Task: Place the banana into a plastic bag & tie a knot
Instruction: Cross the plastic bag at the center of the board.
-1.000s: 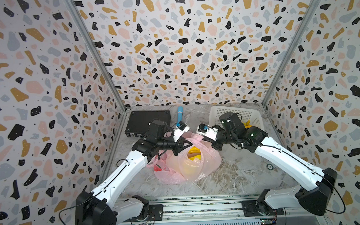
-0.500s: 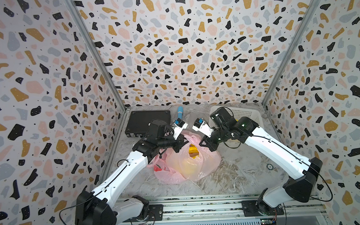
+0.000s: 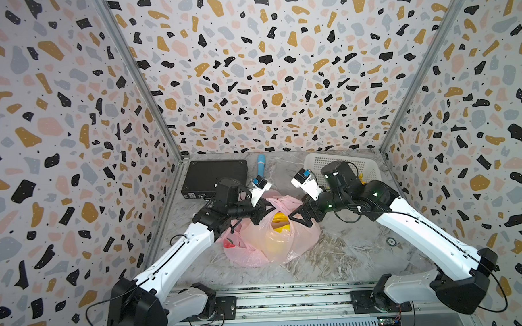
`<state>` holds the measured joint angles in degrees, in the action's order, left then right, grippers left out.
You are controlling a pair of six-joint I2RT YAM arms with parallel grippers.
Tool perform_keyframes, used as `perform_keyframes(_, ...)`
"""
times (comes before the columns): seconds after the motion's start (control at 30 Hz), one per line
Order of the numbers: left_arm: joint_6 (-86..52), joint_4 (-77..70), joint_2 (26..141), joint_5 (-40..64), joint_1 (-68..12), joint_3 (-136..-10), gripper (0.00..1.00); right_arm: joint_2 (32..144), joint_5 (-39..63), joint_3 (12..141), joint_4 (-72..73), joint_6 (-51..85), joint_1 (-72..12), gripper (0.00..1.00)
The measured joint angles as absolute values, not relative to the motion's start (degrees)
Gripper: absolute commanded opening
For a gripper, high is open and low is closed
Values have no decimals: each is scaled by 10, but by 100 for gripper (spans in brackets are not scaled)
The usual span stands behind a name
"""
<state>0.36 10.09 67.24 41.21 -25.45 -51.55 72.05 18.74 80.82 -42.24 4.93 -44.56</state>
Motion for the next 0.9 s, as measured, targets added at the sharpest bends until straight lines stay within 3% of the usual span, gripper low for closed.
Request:
perform_keyframes(0.2, 2, 96, 673, 426, -249, -514, 0, 609, 149, 724, -314, 87, -373, 99)
perform_keyframes(0.33, -3, 91, 675, 440, -243, -512, 0, 581, 146, 681, -255, 114, -305, 83)
perform_keyframes(0.53, -10, 89, 685, 472, -232, -512, 0, 659, 204, 670, -202, 148, -225, 77)
perform_keyframes(0.9, -19, 80, 697, 530, -225, -509, 0, 778, 388, 633, -129, 158, -216, 76)
